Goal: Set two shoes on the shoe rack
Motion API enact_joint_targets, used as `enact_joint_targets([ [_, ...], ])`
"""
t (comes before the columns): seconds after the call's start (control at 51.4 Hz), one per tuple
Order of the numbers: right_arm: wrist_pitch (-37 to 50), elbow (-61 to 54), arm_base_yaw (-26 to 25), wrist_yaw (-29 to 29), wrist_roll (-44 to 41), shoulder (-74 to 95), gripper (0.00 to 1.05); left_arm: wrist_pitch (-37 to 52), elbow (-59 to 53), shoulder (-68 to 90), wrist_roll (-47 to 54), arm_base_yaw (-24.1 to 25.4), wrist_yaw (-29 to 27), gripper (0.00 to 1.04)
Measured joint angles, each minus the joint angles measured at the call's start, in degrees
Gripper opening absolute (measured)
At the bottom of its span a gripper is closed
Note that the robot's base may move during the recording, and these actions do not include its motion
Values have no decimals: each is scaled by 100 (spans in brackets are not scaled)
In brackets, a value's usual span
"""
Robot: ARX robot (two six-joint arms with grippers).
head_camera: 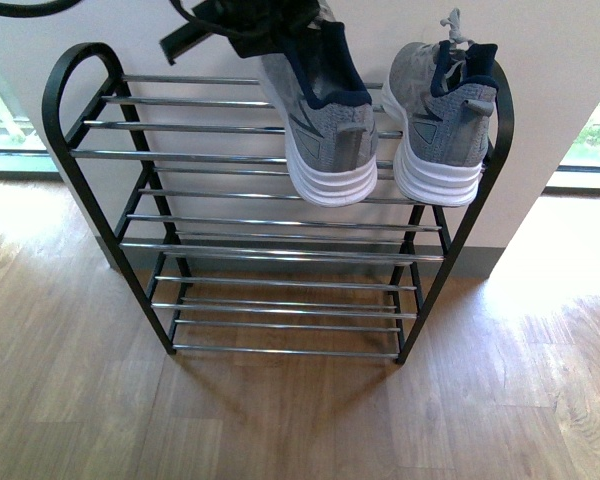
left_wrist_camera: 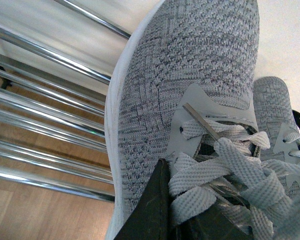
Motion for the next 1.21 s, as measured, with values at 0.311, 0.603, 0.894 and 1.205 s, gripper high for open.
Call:
enact_joint_targets([
  [0.311, 0, 0, 0, 0, 0, 0, 95, -1121, 2415, 1650, 197, -293, -31, 2],
  [0.603, 0, 0, 0, 0, 0, 0, 95, -1425, 3541, 2293, 245, -319, 122, 3],
  [0.894, 0, 0, 0, 0, 0, 0, 95, -273, 822, 339, -238, -313, 1040, 60],
  [1.205, 0, 0, 0, 0, 0, 0, 95, 2889, -3856, -3908, 2437, 212, -1528, 80],
])
